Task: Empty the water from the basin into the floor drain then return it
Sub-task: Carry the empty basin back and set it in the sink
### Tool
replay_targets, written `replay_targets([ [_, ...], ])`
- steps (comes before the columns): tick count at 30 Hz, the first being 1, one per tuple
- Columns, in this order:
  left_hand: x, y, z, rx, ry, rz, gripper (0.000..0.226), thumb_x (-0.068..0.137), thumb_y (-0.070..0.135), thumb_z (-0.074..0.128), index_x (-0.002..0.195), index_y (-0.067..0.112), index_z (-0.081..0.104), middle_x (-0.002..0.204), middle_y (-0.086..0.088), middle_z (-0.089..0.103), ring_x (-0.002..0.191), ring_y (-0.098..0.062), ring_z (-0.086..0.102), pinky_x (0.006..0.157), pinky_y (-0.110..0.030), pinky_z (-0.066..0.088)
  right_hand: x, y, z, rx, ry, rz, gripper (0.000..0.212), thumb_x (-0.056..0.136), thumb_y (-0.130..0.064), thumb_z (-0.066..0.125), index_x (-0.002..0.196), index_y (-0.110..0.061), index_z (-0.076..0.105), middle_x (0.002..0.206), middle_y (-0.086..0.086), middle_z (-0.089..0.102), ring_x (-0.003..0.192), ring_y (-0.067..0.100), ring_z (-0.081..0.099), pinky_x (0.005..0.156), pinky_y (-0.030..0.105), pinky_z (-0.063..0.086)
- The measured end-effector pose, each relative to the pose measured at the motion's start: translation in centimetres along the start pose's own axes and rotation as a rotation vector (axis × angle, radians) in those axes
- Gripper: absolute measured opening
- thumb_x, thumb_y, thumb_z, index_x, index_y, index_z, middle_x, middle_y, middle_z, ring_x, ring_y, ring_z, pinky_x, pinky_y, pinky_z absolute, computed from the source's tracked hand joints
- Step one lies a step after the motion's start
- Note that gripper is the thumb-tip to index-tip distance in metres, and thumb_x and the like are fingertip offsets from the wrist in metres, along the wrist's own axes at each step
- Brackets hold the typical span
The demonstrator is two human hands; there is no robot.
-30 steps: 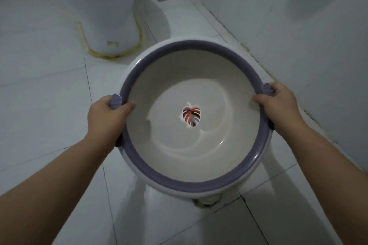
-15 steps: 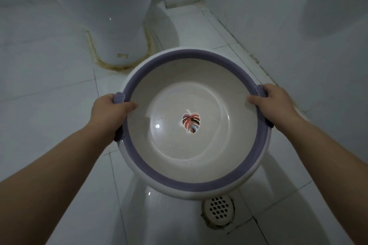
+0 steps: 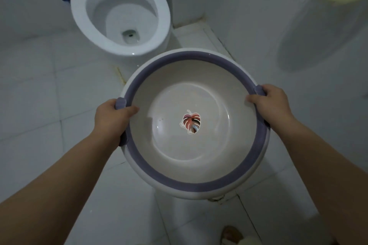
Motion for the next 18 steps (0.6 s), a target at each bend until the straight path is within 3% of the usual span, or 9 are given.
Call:
replay_targets([
  [4, -3.8, 7.8, -3.7, -0.006, -0.008, 0.011, 0.012, 0.072, 0.017, 0.069, 0.068, 0.021, 0.058, 0.066, -0.004, 0.061, 0.061, -0.019, 0.059, 0.051, -0.027, 0.042, -2.1, -7.1, -6.2, -0.004, 0.011, 0.014, 0.015, 0.073, -0.010, 0.065, 0.077, 0.003, 0.058, 0.072, 0.009, 0.051, 0.069, 0.021, 0.048, 0.054, 0.027, 0.034],
  [10, -9.1, 18.7, -9.0, -0.033, -0.047, 0.031, 0.012, 0.074, 0.017, 0.069, 0.070, 0.018, 0.058, 0.068, -0.006, 0.061, 0.062, -0.021, 0.060, 0.054, -0.028, 0.044, -5.1, -17.9, -15.0, -0.028, 0.042, -0.022, 0.014, 0.074, -0.012, 0.065, 0.080, 0.001, 0.061, 0.076, 0.011, 0.055, 0.073, 0.022, 0.051, 0.064, 0.028, 0.036],
  [14, -12.6, 26.2, -11.9, -0.061, -0.095, 0.054, 0.010, 0.075, 0.015, 0.070, 0.078, 0.014, 0.061, 0.070, -0.005, 0.062, 0.063, -0.019, 0.060, 0.051, -0.025, 0.042, -7.3, -24.2, -21.3, -0.009, 0.066, -0.025, 0.010, 0.075, -0.013, 0.064, 0.069, -0.008, 0.058, 0.060, 0.003, 0.050, 0.066, 0.022, 0.048, 0.056, 0.028, 0.034],
  [18, -15.4, 31.9, -13.3, -0.027, -0.138, 0.090, 0.014, 0.074, 0.019, 0.072, 0.080, 0.012, 0.061, 0.072, -0.008, 0.064, 0.065, -0.022, 0.061, 0.053, -0.027, 0.044, -9.3, -28.2, -26.9, 0.009, 0.107, -0.034, 0.019, 0.073, -0.014, 0.065, 0.059, -0.010, 0.053, 0.057, 0.003, 0.048, 0.057, 0.018, 0.046, 0.050, 0.027, 0.034],
])
Point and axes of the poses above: each hand's wrist, its own x-axis towards the middle knuckle, its own z-axis out of the palm, y = z × x, the point moved 9 cm from there along x, towards the middle knuckle
